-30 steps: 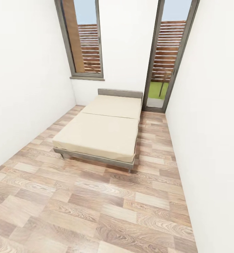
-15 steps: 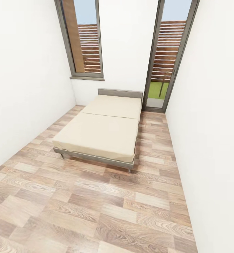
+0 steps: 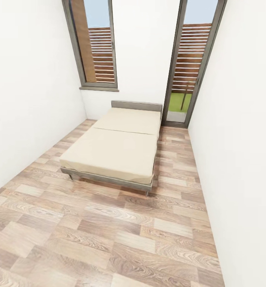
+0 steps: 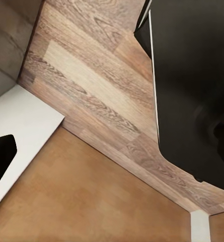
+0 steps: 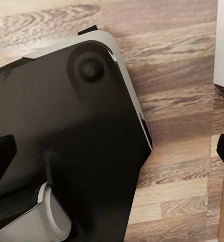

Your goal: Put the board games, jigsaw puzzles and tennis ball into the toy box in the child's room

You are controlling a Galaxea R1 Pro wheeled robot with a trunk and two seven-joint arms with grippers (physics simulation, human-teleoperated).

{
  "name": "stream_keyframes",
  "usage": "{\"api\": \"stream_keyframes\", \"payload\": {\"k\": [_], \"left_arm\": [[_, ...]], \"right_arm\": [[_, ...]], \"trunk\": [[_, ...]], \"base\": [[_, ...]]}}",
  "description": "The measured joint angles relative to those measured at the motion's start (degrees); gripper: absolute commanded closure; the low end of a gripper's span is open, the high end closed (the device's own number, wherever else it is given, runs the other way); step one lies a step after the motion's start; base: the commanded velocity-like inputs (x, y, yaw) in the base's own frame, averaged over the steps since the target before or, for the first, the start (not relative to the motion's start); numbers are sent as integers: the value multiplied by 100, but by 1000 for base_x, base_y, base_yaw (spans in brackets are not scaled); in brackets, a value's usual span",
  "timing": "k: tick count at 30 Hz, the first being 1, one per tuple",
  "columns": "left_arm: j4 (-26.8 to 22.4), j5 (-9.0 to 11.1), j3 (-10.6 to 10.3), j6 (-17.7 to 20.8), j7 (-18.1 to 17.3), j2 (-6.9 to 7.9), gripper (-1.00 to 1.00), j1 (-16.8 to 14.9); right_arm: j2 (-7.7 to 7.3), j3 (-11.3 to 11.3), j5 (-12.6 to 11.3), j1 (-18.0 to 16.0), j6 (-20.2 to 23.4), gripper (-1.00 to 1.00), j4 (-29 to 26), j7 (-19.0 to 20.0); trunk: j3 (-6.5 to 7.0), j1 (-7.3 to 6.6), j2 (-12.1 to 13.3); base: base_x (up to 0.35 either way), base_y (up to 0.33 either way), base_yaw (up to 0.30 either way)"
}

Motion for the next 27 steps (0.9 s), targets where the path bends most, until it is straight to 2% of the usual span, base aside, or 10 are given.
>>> {"api": "stream_keyframes", "payload": {"k": [27], "left_arm": [[0,0,1,0,0,1,-100,4]], "right_arm": [[26,5,-10,0,0,-100,0,-3]], "trunk": [[0,0,0]], "base": [[0,0,0]]}}
